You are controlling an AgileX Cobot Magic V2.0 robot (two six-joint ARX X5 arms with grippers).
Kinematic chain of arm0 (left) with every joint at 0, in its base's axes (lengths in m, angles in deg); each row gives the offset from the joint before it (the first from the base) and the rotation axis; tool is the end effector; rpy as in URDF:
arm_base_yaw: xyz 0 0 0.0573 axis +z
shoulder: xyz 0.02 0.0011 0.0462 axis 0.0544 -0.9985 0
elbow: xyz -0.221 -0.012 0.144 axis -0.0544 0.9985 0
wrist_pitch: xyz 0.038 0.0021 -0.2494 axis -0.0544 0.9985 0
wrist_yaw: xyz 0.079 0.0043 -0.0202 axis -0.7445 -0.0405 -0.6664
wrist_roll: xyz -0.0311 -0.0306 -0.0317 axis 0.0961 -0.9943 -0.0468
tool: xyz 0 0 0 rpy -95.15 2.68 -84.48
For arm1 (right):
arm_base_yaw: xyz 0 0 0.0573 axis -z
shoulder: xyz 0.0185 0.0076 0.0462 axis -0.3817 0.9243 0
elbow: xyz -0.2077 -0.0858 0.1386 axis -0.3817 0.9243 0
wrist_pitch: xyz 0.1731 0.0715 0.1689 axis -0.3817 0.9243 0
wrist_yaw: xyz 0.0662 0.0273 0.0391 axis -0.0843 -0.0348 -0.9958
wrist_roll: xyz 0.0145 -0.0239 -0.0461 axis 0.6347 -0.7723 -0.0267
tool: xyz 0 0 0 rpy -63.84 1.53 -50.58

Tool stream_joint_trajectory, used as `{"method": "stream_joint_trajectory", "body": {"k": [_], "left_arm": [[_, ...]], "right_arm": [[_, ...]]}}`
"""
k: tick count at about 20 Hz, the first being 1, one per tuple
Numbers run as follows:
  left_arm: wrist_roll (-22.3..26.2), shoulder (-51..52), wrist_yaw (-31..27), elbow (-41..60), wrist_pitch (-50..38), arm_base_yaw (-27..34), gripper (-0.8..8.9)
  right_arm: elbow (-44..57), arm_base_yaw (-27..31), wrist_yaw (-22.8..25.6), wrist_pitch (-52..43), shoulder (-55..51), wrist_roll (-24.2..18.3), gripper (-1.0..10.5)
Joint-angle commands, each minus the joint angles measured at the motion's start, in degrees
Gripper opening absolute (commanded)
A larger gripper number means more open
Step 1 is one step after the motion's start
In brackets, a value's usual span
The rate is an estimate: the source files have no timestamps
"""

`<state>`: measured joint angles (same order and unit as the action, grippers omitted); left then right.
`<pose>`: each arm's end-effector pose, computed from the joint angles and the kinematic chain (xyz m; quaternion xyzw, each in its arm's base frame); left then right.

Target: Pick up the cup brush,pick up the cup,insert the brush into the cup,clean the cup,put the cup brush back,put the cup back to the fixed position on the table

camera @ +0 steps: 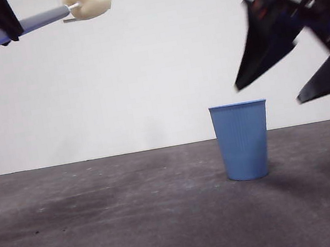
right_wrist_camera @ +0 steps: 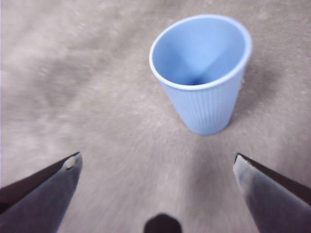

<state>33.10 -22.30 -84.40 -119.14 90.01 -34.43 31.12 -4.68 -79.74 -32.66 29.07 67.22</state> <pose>0.1580 -0.0972 0.3243 -0.0197 0.3717 -0.2249 0.9005 0.1869 0.0994 0.2031 0.0175 0.2972 0.2587 0.9189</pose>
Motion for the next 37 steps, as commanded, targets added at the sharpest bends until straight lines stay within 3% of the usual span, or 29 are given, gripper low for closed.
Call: {"method": "stream_joint_trajectory", "body": {"k": [1, 9, 20, 25, 27, 32, 37], "left_arm": [[1.92, 0.61, 0.00, 0.26, 1.57, -0.22, -0.08], [2.32, 1.09, 0.02, 0.26, 3.72, -0.22, -0.08], [3.63, 1.09, 0.02, 0.26, 5.35, -0.22, -0.08], [3.63, 1.09, -0.02, 0.26, 5.33, -0.22, -0.08], [3.63, 1.09, -0.02, 0.26, 5.33, -0.22, -0.08], [5.25, 1.07, -0.04, 0.26, 5.40, -0.22, -0.08], [11.91, 1.07, 0.15, 0.26, 6.73, -0.22, -0.08]], "right_arm": [[0.61, -1.14, 2.95, -5.81, 5.86, -0.85, 6.3], [0.61, -0.59, 5.68, -26.67, 21.57, -1.60, 6.3], [0.57, 1.18, 5.44, -47.47, 33.51, -1.53, 6.2], [0.55, 1.18, 5.49, -48.83, 34.60, -1.64, 4.9], [0.55, 1.18, 5.46, -48.87, 34.60, -1.88, 2.9], [0.55, 1.05, 5.20, -48.85, 34.23, -2.49, -0.2], [0.46, -0.61, 5.31, -41.53, 24.52, -4.61, -0.2]]}}
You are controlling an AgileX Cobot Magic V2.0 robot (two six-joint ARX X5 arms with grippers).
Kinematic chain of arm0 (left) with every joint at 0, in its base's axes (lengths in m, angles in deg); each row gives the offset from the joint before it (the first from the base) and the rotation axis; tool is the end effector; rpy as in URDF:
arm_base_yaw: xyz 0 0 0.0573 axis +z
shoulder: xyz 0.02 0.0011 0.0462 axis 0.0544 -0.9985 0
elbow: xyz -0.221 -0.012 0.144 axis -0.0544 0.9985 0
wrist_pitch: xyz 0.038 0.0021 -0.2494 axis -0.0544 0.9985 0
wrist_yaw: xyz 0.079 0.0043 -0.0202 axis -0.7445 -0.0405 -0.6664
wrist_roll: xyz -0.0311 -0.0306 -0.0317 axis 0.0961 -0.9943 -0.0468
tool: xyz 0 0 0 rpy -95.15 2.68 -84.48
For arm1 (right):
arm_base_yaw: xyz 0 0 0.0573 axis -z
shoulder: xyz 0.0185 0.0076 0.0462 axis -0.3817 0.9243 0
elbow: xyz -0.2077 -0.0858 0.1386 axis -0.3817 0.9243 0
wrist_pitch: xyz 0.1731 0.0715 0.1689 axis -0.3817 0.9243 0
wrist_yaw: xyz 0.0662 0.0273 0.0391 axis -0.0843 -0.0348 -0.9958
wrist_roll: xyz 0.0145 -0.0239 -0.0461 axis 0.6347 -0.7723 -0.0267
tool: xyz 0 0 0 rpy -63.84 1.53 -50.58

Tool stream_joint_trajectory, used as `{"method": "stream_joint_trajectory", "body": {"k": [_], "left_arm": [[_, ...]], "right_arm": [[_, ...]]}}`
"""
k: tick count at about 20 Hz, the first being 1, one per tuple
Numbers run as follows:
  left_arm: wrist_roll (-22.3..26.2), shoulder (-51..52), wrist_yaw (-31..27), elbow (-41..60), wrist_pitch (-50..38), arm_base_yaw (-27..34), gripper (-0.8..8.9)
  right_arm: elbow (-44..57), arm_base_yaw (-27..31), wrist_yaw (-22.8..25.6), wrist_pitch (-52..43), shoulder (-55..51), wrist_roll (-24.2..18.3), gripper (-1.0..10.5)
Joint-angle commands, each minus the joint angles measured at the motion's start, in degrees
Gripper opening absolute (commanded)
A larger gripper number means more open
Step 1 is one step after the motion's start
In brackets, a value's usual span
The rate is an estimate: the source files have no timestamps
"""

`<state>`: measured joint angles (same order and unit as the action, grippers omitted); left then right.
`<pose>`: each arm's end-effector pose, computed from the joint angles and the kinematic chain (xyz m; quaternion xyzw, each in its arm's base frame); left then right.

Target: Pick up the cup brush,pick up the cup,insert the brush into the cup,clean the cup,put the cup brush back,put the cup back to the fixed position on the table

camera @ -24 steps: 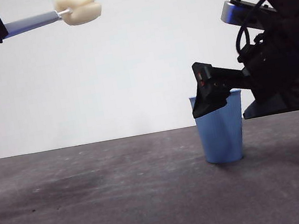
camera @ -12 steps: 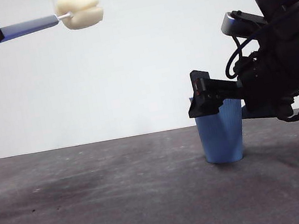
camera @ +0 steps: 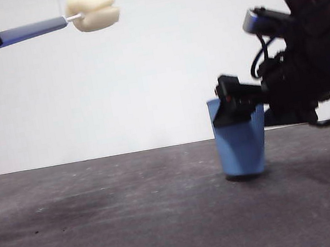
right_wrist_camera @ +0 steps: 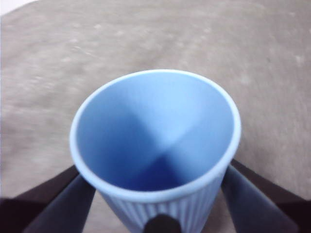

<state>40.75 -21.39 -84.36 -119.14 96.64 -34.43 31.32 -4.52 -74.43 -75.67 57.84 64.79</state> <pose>0.1484 -0.0914 0.3188 0.0530 0.4003 -0.2416 0.8824 0.2500 0.1279 0.1517 0.0139 0.1710 0.2338 0.9570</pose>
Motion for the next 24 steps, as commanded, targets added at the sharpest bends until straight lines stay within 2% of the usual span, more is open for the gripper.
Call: {"method": "stream_joint_trajectory", "body": {"k": [1, 4, 7, 10, 13, 15, 24], "left_arm": [[6.34, 0.15, 0.61, 0.26, 0.48, -0.22, -0.08], [10.08, 0.04, 1.49, 0.26, 1.09, -0.22, -0.08], [12.74, -0.61, 1.55, 0.26, 3.41, -0.24, -0.08], [16.22, -1.73, 1.70, 0.26, 8.22, -0.98, -0.08], [19.21, -2.93, 1.64, 0.26, 11.54, -3.32, -0.08], [21.62, -4.04, 1.66, 0.26, 12.72, -5.66, -0.08], [21.22, -9.29, 1.09, 0.26, 12.57, -13.84, -0.08]], "right_arm": [[-0.17, -1.49, 0.07, 6.01, -7.87, -4.57, -0.2], [-5.18, -3.26, 1.51, 28.76, -16.74, -11.37, -0.2], [-12.61, -5.75, 7.98, 50.05, -20.44, -19.74, -0.2], [-19.32, -7.39, 15.74, 64.57, -20.57, -28.09, -0.2], [-21.92, -10.12, 21.97, 70.82, -20.55, -36.54, -0.2], [-21.99, -12.46, 24.33, 73.75, -20.39, -40.87, -0.2], [-21.99, -21.05, 33.14, 78.86, -16.11, -50.71, -0.2]]}}
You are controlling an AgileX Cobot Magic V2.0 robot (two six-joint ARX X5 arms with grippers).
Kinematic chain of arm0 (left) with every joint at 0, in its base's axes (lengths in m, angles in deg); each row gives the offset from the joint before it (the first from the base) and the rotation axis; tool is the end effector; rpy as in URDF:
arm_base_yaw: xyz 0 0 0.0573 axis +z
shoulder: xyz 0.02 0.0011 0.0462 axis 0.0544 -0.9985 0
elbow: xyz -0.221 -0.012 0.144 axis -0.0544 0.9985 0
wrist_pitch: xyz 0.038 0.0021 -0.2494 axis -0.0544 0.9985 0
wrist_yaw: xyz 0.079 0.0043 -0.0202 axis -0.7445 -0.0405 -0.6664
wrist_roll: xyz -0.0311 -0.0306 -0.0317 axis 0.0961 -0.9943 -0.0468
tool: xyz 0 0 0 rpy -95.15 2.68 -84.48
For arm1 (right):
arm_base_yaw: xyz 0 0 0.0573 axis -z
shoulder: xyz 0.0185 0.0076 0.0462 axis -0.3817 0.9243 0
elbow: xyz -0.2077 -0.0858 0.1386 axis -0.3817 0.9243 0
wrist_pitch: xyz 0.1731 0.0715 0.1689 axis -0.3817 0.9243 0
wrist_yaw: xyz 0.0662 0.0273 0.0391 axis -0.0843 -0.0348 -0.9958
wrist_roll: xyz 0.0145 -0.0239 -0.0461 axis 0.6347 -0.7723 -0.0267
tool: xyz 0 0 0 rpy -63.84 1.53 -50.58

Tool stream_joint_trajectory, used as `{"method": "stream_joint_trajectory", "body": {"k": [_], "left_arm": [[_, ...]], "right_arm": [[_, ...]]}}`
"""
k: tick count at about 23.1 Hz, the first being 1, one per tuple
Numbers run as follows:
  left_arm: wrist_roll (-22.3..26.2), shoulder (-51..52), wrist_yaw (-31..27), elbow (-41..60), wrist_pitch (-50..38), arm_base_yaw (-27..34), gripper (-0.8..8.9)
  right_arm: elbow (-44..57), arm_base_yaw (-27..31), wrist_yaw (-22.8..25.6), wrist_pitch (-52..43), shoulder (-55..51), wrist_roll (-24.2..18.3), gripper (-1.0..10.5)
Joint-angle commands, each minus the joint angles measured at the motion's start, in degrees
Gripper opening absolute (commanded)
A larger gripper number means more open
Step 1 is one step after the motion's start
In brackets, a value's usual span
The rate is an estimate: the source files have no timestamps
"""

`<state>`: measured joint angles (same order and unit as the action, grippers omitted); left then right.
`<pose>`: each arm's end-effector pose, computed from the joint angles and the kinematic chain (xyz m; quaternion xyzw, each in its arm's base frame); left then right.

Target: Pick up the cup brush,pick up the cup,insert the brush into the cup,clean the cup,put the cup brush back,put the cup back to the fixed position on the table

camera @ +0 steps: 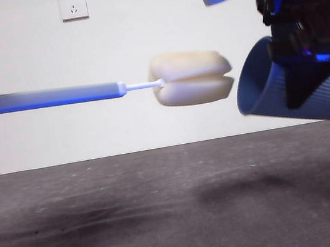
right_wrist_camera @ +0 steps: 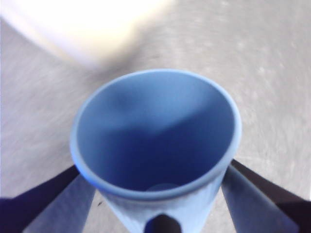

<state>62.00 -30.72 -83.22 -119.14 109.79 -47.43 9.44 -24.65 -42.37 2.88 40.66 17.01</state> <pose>0.1330 -0.1320 0.2809 0.2969 0.4864 -0.3976 0.7191 0.1731 0.1645 0.2410 -0.5936 0.3091 0.2524 0.6988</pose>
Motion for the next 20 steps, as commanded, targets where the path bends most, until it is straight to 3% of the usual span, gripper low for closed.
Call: {"method": "stream_joint_trajectory", "body": {"k": [1, 20], "left_arm": [[-0.33, 0.04, -0.04, 0.26, -0.55, -1.57, -0.08], [-3.08, -4.50, 0.09, 0.26, -1.03, -3.28, -0.08]], "right_arm": [[-0.11, -1.57, 1.92, 0.28, 1.86, -3.56, -0.2], [-0.11, -8.50, 2.71, -2.43, 4.74, -4.83, -0.2]]}}
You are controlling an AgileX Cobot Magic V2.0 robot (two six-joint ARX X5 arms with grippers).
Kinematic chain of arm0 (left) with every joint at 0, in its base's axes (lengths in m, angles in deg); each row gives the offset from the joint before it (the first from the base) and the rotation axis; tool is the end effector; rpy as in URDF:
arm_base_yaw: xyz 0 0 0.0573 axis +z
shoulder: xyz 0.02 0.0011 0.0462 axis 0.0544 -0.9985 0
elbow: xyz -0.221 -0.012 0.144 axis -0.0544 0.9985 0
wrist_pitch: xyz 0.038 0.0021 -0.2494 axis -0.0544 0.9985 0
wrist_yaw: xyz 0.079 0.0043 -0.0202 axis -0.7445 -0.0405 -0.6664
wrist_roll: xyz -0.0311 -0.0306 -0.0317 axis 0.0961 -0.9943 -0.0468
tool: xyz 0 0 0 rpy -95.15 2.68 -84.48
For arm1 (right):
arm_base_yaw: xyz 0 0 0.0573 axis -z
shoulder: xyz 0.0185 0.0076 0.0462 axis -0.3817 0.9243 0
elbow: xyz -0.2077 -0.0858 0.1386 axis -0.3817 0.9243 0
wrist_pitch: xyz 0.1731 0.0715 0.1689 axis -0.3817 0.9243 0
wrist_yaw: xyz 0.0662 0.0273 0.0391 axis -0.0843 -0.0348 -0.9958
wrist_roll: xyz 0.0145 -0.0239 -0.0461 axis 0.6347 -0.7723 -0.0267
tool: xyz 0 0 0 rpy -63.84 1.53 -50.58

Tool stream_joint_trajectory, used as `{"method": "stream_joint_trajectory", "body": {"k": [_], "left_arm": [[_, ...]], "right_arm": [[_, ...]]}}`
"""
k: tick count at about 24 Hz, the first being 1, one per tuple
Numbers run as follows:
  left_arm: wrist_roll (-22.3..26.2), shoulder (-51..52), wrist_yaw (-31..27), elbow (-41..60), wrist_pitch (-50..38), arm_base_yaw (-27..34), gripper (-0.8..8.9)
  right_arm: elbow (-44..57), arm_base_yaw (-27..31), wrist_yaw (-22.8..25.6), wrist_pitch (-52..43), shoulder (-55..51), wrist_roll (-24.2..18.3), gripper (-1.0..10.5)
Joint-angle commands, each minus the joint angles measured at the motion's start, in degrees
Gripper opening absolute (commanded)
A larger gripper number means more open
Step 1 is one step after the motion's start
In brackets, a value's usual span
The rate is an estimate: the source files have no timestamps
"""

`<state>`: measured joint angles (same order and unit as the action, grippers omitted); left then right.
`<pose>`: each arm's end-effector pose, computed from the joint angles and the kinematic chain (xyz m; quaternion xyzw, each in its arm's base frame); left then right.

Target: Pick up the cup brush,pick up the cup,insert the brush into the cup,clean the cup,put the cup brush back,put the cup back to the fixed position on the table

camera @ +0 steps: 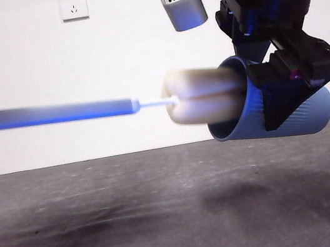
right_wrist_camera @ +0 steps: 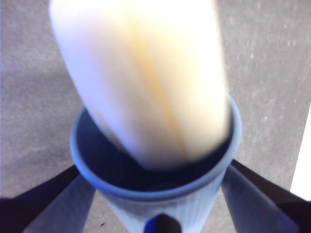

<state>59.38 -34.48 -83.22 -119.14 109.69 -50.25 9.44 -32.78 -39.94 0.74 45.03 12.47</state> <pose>0.1342 -0.1468 0.2696 0.3003 0.5131 -0.3989 0.6982 0.1561 0.1970 0.2262 -0.6559 0.2667 0.2952 0.6415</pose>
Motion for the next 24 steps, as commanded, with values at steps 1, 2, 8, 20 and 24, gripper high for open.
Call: {"method": "stream_joint_trajectory", "body": {"k": [1, 2, 8, 20, 24], "left_arm": [[-0.81, -1.11, 0.17, 0.26, -1.84, -0.66, -0.08], [-1.22, -1.38, 0.24, 0.26, -2.69, -0.83, -0.08], [-3.45, -4.35, 2.97, 0.26, -7.34, -2.27, -0.08], [-9.44, -6.93, 4.52, 0.26, -13.00, -3.45, -0.08], [-9.44, -5.60, 1.05, 0.26, -6.23, -2.97, -0.08]], "right_arm": [[-0.11, -0.59, 0.35, -0.28, 0.37, -0.63, -0.2], [-0.11, -0.83, 0.42, -0.28, 0.37, -1.11, -0.2], [-0.11, -3.69, 0.90, -0.37, 1.49, -3.21, -0.2], [-0.11, -6.45, 2.27, -1.05, 4.59, -2.95, -0.2], [-0.11, -6.23, 4.83, 0.39, 4.59, -2.36, -0.2]]}}
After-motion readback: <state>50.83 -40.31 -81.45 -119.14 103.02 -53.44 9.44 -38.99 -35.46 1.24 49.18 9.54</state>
